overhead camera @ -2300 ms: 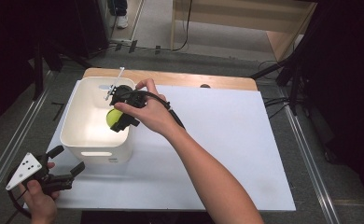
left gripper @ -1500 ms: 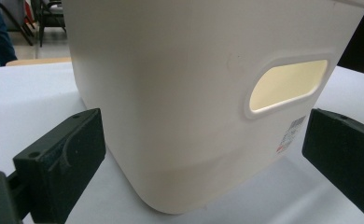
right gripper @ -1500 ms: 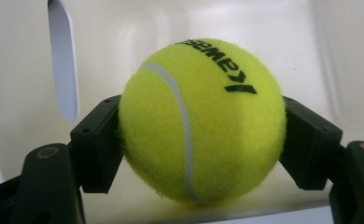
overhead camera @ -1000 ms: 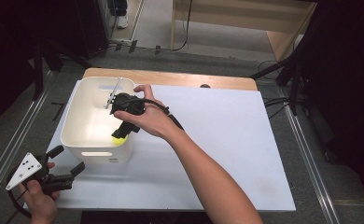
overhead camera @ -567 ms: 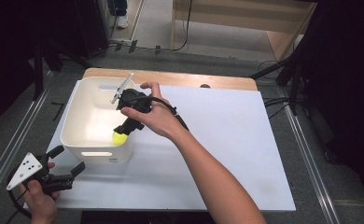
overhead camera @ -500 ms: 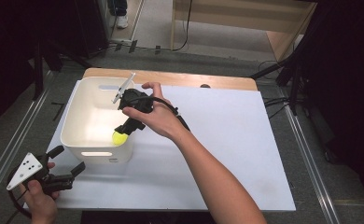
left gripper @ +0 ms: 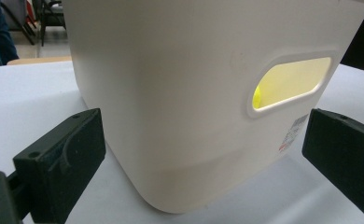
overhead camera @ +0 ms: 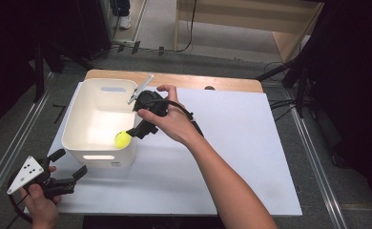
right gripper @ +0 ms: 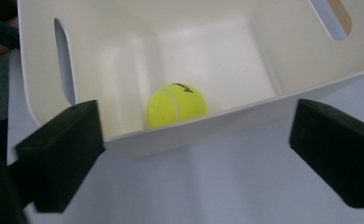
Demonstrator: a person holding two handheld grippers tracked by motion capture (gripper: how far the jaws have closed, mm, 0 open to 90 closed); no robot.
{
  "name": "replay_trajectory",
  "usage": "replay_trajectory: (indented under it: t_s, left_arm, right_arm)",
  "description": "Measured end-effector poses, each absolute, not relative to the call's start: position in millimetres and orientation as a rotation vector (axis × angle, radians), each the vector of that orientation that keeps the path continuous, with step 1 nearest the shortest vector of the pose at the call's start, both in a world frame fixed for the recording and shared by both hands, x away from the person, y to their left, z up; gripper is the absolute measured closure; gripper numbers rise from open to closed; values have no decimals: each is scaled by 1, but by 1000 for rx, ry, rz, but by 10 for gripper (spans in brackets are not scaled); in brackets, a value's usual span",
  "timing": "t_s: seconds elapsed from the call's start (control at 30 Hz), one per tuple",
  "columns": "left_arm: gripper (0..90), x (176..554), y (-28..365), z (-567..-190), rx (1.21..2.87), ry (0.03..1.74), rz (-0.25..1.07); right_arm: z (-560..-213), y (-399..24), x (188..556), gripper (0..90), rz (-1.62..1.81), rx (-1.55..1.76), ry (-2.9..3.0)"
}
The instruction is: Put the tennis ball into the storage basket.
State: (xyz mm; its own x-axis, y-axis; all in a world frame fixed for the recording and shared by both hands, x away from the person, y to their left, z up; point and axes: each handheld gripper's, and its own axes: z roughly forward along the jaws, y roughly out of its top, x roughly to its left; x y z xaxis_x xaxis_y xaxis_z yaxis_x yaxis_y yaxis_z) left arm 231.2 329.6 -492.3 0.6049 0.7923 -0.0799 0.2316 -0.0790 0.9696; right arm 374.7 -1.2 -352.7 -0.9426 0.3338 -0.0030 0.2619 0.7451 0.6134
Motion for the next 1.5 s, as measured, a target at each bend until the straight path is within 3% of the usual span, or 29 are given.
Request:
replay_trajectory:
  t_s: [1.5]
  left_arm:
    - [0, 231, 329, -493, 1635, 872, 583]
  right_arm:
    - [-380, -96, 359, 0, 1090, 731, 2637]
